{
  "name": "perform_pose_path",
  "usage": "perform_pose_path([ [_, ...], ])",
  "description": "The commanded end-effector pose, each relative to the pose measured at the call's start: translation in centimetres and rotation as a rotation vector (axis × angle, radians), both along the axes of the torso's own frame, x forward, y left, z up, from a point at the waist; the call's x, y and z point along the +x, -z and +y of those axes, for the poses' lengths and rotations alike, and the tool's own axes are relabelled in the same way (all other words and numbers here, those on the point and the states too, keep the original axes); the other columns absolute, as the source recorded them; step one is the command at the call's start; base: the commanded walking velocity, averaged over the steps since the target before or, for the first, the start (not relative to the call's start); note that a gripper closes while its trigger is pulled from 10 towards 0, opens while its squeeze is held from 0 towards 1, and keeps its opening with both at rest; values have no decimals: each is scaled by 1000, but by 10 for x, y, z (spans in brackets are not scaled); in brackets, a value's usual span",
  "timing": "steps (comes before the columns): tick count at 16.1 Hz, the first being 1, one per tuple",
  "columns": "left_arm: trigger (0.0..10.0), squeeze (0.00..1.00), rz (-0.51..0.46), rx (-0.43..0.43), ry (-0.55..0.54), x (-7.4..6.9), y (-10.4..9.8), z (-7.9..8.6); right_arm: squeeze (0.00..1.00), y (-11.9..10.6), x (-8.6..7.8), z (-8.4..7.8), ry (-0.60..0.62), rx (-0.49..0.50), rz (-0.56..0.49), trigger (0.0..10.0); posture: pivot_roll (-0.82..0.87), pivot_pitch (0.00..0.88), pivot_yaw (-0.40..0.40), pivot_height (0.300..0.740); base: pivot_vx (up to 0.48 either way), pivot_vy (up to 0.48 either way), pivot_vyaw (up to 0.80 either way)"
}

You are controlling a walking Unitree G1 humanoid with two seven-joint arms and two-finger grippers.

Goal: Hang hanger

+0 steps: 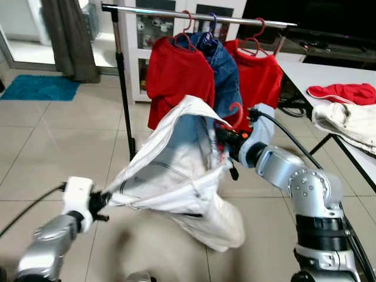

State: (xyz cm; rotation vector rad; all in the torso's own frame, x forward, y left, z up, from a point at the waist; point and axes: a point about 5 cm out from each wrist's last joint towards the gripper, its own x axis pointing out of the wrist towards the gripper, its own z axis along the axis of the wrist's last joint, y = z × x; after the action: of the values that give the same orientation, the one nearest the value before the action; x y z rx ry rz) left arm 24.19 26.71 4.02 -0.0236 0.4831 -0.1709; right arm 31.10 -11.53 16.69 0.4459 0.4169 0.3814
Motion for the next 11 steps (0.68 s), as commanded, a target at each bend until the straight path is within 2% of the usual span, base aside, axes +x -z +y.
perform_pose_path([
  [1, 10000, 1000, -55, -66, 10, 0, -12, 1, 0, -10, 2, -10, 60, 14, -68, 10000, 167, 0, -94, 740, 0, 0, 0],
  [3, 10000, 1000, -109, -165, 92, -5, -31, -5, 0, -1, 3, -8, 79, 14, -57, 10000, 175, 0, -90, 740, 0, 0, 0],
  [4, 10000, 1000, -111, -207, 185, -13, -39, -13, 0, 3, 5, -8, 107, 26, -76, 10000, 180, 0, -87, 740, 0, 0, 0],
  [6, 10000, 1000, -112, -221, 227, -19, -46, -17, 0, 11, 5, -9, 130, 15, -72, 10000, 182, 0, -84, 740, 0, 0, 0],
  [8, 10000, 1000, -158, -253, 213, -21, -60, -17, 0, 20, 5, -11, 138, 2, -69, 10000, 184, 0, -80, 740, 0, 0, 0],
  [11, 10000, 1000, -173, -204, 143, -20, -62, -4, 0, 23, 5, -13, 137, 1, -93, 10000, 186, 0, -79, 740, 0, 0, 0],
])
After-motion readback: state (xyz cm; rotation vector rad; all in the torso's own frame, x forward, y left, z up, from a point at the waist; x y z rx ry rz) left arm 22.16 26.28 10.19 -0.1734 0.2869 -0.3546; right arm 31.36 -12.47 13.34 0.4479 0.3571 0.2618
